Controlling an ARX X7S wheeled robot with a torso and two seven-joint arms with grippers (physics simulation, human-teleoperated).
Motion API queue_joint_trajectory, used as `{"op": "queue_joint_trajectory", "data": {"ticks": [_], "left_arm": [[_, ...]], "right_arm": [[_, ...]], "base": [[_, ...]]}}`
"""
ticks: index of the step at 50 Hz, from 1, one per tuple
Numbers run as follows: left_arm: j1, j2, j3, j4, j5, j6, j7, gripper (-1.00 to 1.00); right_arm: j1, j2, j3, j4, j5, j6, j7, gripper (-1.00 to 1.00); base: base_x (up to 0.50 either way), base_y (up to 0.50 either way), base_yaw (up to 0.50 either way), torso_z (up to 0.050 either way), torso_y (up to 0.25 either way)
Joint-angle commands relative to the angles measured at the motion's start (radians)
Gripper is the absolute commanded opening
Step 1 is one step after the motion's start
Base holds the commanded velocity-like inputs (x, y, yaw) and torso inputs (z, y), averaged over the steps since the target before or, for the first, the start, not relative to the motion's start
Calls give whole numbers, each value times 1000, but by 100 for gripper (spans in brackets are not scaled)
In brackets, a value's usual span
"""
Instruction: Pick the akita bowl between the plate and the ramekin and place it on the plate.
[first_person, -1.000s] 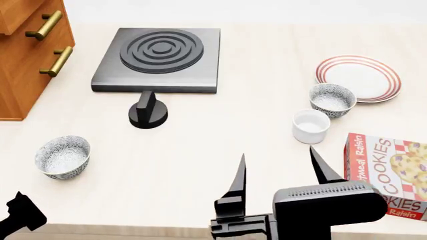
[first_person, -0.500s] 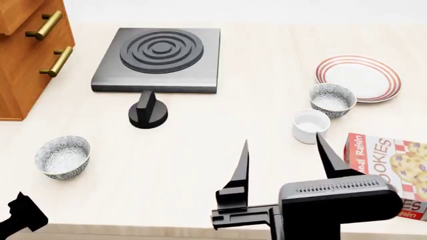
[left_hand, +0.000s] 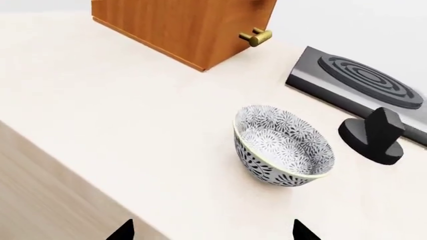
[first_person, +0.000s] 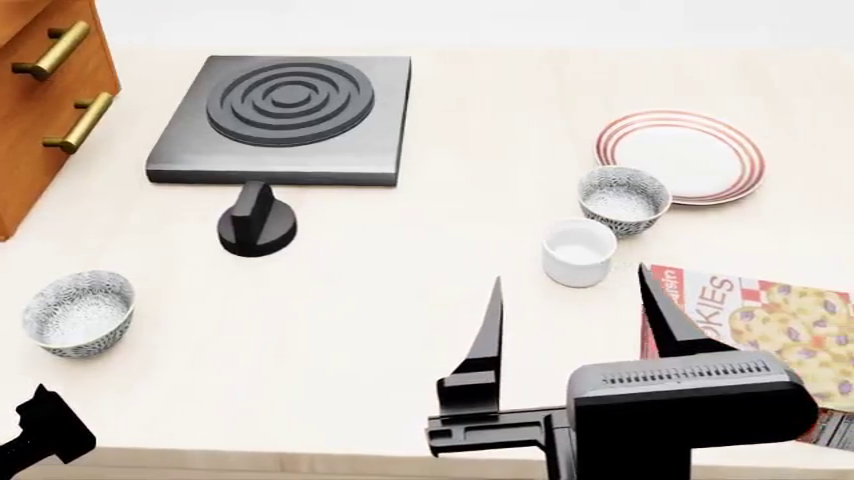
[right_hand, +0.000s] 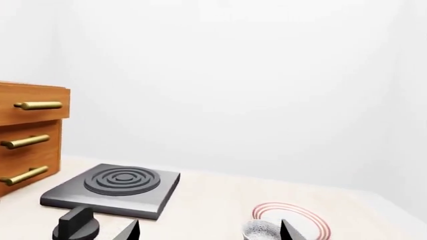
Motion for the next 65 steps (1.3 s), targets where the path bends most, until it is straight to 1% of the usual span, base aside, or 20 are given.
{"op": "queue_joint_trajectory", "data": {"ticks": [1, 65], "left_arm": [[-2, -3, 5, -6, -4, 5, -2, 100], [2, -15, 25, -2, -28, 15, -17, 100]], "right_arm": [[-1, 5, 2, 6, 6, -6, 5, 100], [-2, 24, 2, 9, 47, -14, 33, 100]], "base": [[0, -152, 0, 0, 0], [0, -134, 0, 0, 0]]}}
